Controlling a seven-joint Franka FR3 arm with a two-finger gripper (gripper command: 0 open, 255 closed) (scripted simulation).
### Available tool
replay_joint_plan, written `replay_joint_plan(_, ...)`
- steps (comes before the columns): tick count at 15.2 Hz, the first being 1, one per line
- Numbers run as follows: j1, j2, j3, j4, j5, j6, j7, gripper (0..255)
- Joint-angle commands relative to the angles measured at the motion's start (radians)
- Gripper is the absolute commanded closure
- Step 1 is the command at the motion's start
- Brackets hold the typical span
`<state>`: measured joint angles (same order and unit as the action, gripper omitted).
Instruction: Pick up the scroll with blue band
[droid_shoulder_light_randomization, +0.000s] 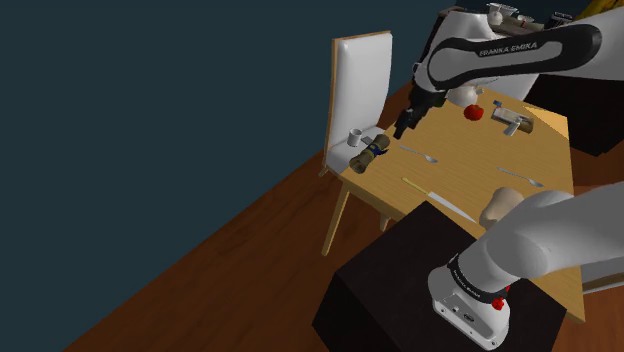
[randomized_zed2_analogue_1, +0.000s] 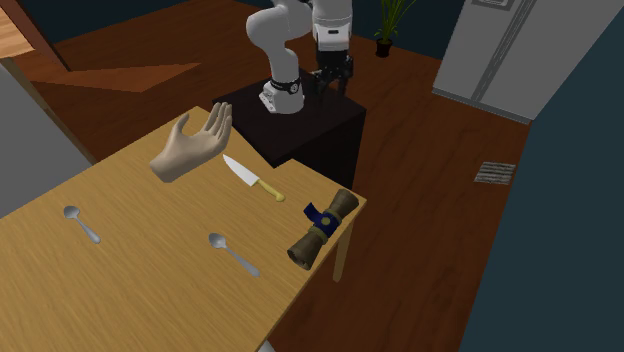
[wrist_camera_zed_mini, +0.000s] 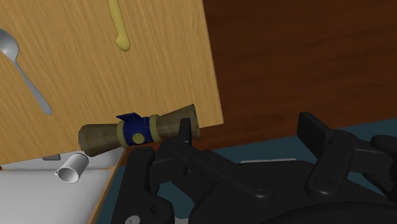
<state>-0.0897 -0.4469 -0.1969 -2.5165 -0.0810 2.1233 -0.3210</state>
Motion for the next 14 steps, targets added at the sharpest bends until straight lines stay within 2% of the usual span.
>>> replay_joint_plan(1,-0.003,0.065,-0.029,0.004,0.003,0.061,-0.039,0)
replay_joint_plan(7,-0.006,0.291,-0.115,0.079,0.059,0.203,-0.182,0)
replay_joint_plan(14,-0.036,0.579,-0.160,0.230,0.217,0.310,-0.391,0)
